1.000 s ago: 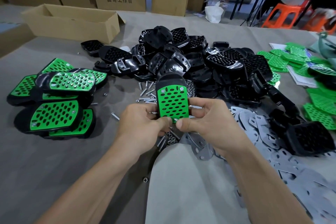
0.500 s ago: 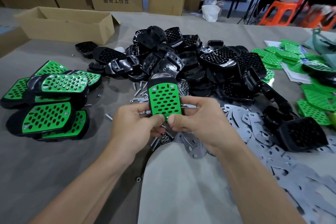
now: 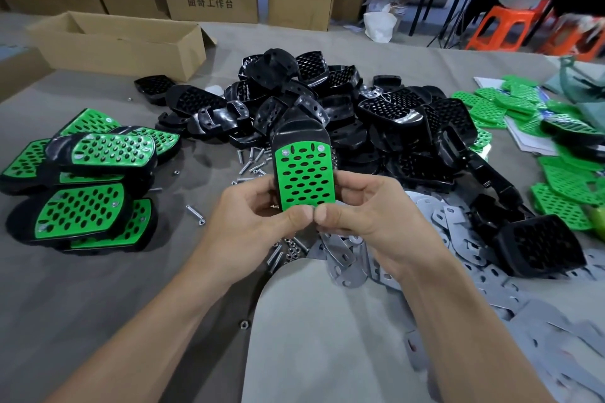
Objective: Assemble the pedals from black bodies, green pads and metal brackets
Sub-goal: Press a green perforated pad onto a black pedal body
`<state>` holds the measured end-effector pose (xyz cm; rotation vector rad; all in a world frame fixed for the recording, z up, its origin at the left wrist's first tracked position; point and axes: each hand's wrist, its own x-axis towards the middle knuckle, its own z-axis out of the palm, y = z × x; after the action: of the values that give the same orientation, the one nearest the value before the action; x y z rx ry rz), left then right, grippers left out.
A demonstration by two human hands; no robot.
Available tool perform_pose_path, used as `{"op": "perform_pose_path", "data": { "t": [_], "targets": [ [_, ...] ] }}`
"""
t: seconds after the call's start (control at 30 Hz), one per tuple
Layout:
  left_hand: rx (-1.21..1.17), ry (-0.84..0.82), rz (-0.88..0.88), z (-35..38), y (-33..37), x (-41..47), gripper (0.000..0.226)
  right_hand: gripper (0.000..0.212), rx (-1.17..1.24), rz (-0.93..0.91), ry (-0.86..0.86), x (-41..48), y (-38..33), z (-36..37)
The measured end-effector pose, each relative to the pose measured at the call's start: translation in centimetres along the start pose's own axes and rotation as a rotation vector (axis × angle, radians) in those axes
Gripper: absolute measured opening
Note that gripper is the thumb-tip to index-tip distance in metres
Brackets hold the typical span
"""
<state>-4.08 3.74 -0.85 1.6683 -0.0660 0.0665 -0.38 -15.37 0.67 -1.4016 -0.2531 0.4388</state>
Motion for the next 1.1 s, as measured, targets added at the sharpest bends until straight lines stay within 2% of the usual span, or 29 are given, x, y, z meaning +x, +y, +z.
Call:
{"op": "perform_pose_path", "data": {
  "t": [0.2, 0.3, 0.5, 0.67, 0.8, 0.97, 1.1],
  "targets": [
    [0.027, 0.05, 0.036, -0.2, 0.3, -0.1, 0.048, 0.041, 0.089, 0.0, -0.062, -0.1, 0.0, 0.4],
    [0.051, 0.082, 0.044, 0.0, 0.3, -0.2, 0.043, 0.034, 0.085, 0.007, -0.054, 0.0, -0.1, 0.5],
    [-0.029, 0.136, -0.023, 0.6, -0.3, 0.2, 0.042, 0.034, 0.04, -0.067, 0.117, 0.2, 0.8, 1.9],
    [-0.115, 0.15, -0.07, 0.4, -0.5, 0.3, 0.045, 0.042, 0.003, -0.123, 0.195, 0.3, 1.1, 3.0],
    [-0.111, 0.174, -0.09, 0.5, -0.6, 0.3, 0.044, 0.039, -0.029, -0.137, 0.187, 0.3, 1.1, 2.9],
    [-0.13, 0.18, -0.141, 0.4, -0.6, 0.3, 0.038, 0.036, -0.069, -0.071, 0.14, 0.3, 0.9, 2.3],
    [-0.057, 0.211, -0.2, 0.4, -0.8, 0.5, 0.036, 0.032, -0.177, -0.052, 0.198, 0.4, 1.2, 2.4]
  ]
}}
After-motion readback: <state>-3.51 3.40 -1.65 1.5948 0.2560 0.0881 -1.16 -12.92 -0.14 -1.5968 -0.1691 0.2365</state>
